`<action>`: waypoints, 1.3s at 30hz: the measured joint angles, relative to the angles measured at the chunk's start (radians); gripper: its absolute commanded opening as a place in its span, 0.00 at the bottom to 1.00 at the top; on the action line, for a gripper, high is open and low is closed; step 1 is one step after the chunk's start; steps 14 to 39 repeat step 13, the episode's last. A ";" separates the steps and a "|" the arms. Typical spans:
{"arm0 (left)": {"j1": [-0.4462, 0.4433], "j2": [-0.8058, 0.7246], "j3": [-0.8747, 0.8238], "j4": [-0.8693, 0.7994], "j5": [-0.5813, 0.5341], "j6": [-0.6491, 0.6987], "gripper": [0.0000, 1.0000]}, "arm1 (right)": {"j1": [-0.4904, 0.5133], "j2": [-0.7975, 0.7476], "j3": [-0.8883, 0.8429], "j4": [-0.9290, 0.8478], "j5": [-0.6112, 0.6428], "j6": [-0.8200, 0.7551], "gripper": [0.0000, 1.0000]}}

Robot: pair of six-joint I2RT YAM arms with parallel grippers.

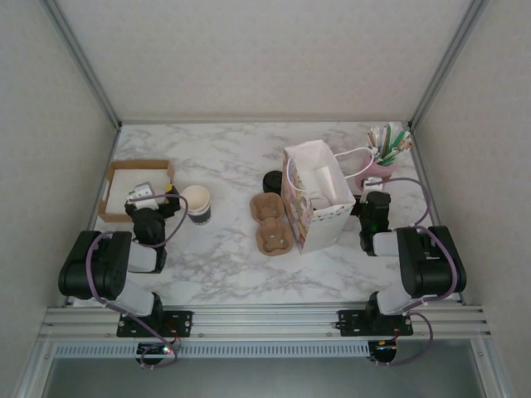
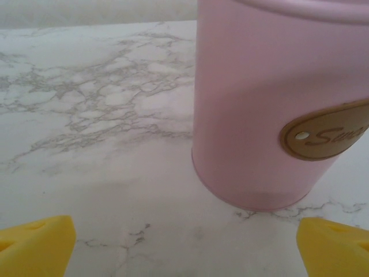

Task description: Pack the takeout coffee

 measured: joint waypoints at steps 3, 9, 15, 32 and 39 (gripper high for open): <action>0.000 0.000 0.000 0.000 0.003 0.000 1.00 | 0.000 0.000 0.000 -0.005 -0.002 0.000 0.99; 0.000 0.000 0.000 0.000 0.003 0.000 1.00 | -0.002 0.000 0.000 -0.015 -0.003 0.000 0.99; 0.000 0.000 0.000 0.000 0.003 0.000 1.00 | -0.002 0.000 0.000 -0.023 -0.003 0.000 0.99; 0.000 0.000 0.000 0.000 0.003 0.000 1.00 | -0.002 0.000 0.000 -0.023 -0.003 0.000 0.99; 0.000 0.000 0.000 0.000 0.003 0.000 1.00 | -0.002 0.000 0.000 -0.023 -0.003 0.000 0.99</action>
